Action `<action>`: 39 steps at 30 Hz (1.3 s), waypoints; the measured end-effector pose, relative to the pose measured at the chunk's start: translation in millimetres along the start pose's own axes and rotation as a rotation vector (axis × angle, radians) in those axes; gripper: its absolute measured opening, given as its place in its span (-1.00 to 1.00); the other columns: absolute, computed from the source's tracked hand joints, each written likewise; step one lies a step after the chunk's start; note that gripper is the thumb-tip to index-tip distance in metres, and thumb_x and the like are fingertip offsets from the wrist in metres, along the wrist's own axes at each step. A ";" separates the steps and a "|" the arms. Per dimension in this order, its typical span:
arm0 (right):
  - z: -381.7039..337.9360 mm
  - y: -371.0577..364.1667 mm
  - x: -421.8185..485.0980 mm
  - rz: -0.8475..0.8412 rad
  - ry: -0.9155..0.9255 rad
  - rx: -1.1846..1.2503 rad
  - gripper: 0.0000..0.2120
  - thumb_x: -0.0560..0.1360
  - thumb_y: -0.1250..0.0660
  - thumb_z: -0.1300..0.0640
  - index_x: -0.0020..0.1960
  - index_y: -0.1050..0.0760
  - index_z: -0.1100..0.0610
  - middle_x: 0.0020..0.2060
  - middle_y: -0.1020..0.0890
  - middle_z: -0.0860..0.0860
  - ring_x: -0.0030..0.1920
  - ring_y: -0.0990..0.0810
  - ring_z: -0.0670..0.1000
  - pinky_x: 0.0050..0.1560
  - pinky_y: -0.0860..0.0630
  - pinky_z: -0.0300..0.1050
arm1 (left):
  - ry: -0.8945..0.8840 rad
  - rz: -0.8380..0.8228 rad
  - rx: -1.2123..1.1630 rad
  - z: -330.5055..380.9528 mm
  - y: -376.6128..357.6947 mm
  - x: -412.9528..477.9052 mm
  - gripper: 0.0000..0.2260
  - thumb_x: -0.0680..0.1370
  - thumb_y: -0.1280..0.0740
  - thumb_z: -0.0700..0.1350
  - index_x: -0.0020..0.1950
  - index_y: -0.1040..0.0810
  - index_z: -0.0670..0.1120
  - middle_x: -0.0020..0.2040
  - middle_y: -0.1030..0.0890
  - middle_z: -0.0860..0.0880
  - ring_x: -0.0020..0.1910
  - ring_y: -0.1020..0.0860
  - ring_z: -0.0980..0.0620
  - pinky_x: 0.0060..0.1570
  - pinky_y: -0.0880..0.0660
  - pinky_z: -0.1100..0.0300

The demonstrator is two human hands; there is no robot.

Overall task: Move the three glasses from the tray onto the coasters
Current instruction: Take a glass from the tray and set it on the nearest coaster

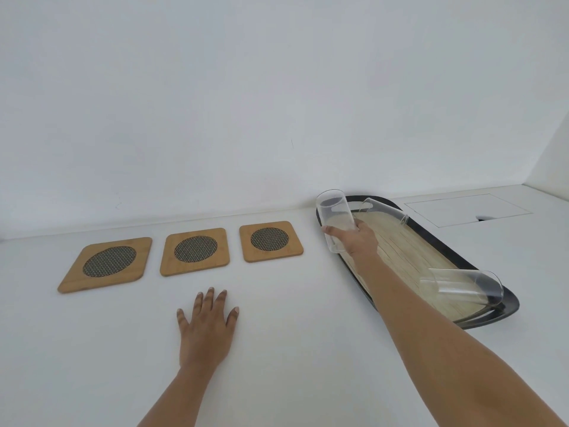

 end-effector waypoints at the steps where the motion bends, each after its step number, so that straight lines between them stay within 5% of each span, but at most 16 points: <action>1: -2.5 1.3 -1.0 0.035 0.020 0.000 -0.29 0.14 -0.58 -0.06 0.20 -0.41 0.09 0.03 -0.54 0.00 0.03 -0.53 0.04 0.01 -0.45 -0.08 | 0.000 -0.002 0.002 -0.1 -0.2 -0.1 -0.52 0.62 0.03 0.14 0.52 -0.05 0.06 0.57 -0.05 0.04 0.55 0.01 0.04 0.49 0.02 -0.16; 9: -13.0 -3.2 -11.9 0.119 0.183 0.127 -0.30 0.19 -0.59 0.00 0.22 -0.34 0.08 0.12 -0.51 0.08 0.12 -0.48 0.09 0.07 -0.45 -0.08 | 0.002 0.003 -0.001 -0.8 0.1 1.7 -0.52 0.62 0.03 0.14 0.52 -0.06 0.05 0.56 -0.06 0.04 0.55 0.01 0.04 0.49 0.03 -0.16; 12: -12.1 -8.3 -16.5 0.095 0.136 0.340 -0.31 0.20 -0.59 0.06 0.19 -0.28 0.06 0.01 -0.45 -0.05 0.00 -0.46 -0.04 -0.18 -0.34 -0.29 | -0.002 0.004 0.004 -0.1 -0.6 0.1 -0.52 0.62 0.03 0.13 0.52 -0.06 0.05 0.56 -0.06 0.03 0.55 0.01 0.04 0.49 0.02 -0.16; 17: -9.5 -29.0 -20.9 0.011 -0.037 0.776 -0.42 0.27 -0.56 0.19 0.16 -0.32 0.13 -0.09 -0.52 -0.04 -0.08 -0.51 -0.05 0.03 -0.49 -0.15 | -0.008 0.002 -0.005 1.4 0.2 0.1 -0.52 0.62 0.03 0.13 0.52 -0.06 0.05 0.57 -0.05 0.03 0.55 0.01 0.04 0.48 0.02 -0.16; 21: -14.0 -47.2 -20.7 -0.048 -0.037 0.901 -0.80 0.32 -0.51 0.21 -0.25 -0.49 0.04 -0.44 -0.60 -0.19 -0.38 -0.58 -0.21 -0.05 -0.51 -0.12 | -0.009 0.002 -0.006 1.4 0.6 1.8 -0.52 0.62 0.02 0.14 0.52 -0.06 0.05 0.56 -0.06 0.03 0.55 0.01 0.04 0.48 0.03 -0.17; 24: -9.2 -57.9 -25.3 -0.086 -0.117 0.852 -0.80 0.36 -0.48 0.06 -0.07 -0.51 0.00 -0.13 -0.63 -0.13 -0.02 -0.58 -0.12 0.15 -0.44 -0.01 | -0.005 -0.001 -0.013 -1.3 0.1 4.3 -0.51 0.61 0.02 0.16 0.51 -0.08 0.06 0.56 -0.07 0.04 0.55 0.01 0.05 0.48 0.03 -0.16; 26: -8.5 -66.9 -27.9 -0.157 -0.166 0.834 -0.54 0.37 -0.44 -0.07 0.20 -0.42 0.01 0.08 -0.57 -0.06 0.13 -0.53 -0.02 0.18 -0.42 0.14 | -0.003 -0.005 -0.018 -3.5 -0.1 7.5 -0.51 0.60 0.00 0.18 0.51 -0.09 0.07 0.56 -0.07 0.04 0.55 0.00 0.05 0.48 0.03 -0.15; 31: -13.9 -81.7 -29.5 -0.179 -0.243 0.869 -0.35 0.36 -0.44 -0.13 0.35 -0.29 0.01 0.00 -0.55 0.02 0.02 -0.57 0.07 0.15 -0.49 0.27 | 0.042 -0.008 -0.022 -15.8 4.3 24.3 -0.47 0.59 0.00 0.20 0.51 -0.09 0.04 0.56 -0.05 0.00 0.55 0.02 0.01 0.49 0.05 -0.13; 36: -15.0 -96.6 -27.1 -0.215 -0.234 0.823 -0.34 0.36 -0.49 0.16 0.38 -0.28 0.10 0.11 -0.53 0.04 -0.03 -0.54 0.02 -0.24 -0.55 -0.06 | 0.088 0.006 -0.015 -29.2 7.5 37.4 -0.46 0.58 0.01 0.21 0.52 -0.07 0.03 0.56 -0.05 -0.02 0.55 0.03 -0.02 0.50 0.06 -0.15; 39: -12.7 -108.3 -18.1 -0.230 -0.129 0.677 -0.27 0.33 -0.51 0.24 0.40 -0.23 0.18 0.16 -0.53 0.09 0.08 -0.54 0.06 0.10 -0.54 0.14 | 0.080 0.014 -0.015 -29.0 5.9 38.9 -0.47 0.59 0.01 0.20 0.51 -0.09 0.02 0.56 -0.07 -0.02 0.55 0.03 -0.03 0.49 0.06 -0.17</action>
Point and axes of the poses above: each hand's wrist, its own x-axis towards the middle knuckle, its own y-axis out of the back of the hand, z = x × y, the point moved 7 cm from there along x, towards the middle knuckle
